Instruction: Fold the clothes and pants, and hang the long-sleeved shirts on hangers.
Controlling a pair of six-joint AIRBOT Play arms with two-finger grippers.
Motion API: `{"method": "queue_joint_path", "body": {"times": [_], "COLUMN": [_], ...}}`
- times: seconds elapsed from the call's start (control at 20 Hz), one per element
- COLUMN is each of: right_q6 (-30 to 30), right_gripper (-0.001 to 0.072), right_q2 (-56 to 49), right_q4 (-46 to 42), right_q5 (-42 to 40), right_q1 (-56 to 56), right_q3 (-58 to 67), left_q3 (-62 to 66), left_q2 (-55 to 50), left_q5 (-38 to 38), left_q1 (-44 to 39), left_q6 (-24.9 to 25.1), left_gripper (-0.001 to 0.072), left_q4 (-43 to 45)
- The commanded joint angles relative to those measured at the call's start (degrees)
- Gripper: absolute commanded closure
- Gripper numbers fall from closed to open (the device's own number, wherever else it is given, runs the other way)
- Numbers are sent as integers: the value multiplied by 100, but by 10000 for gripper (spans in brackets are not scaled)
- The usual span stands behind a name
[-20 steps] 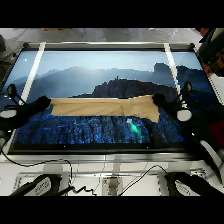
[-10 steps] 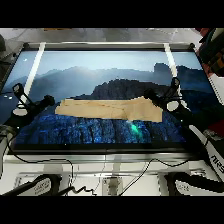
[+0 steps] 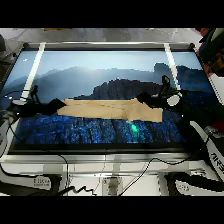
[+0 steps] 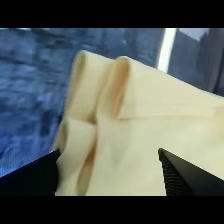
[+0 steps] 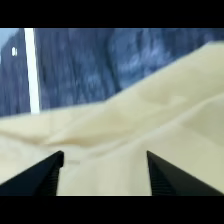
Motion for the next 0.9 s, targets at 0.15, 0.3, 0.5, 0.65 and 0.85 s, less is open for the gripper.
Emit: {"method": "queue_joint_path", "body": {"times": [0.15, 0.3, 0.5, 0.65, 0.85], "right_q6": [-81, -94, -90, 33, 323], "right_gripper": [287, 581, 705, 705, 705], "right_q2": [-4, -4, -31, -365, -1224], "right_q4": [74, 101, 101, 118, 389], "right_q5": [767, 802, 592, 612, 645], "right_q1": [11, 153, 691, 1248, 2240], "right_q3": [55, 61, 415, 1016, 1714], "left_q3": [748, 1362, 2048, 2061, 2061], "left_q2": [-573, -424, 376, 1290, 2483], "left_q5": [-219, -1060, -2754, -3506, -3545], "left_q1": [-603, -570, -553, -553, -553], "left_q6": [-2, 2, -376, -691, -686], "left_gripper": [689, 686, 686, 685, 684], "left_q4": [11, 79, 636, 651, 649]}}
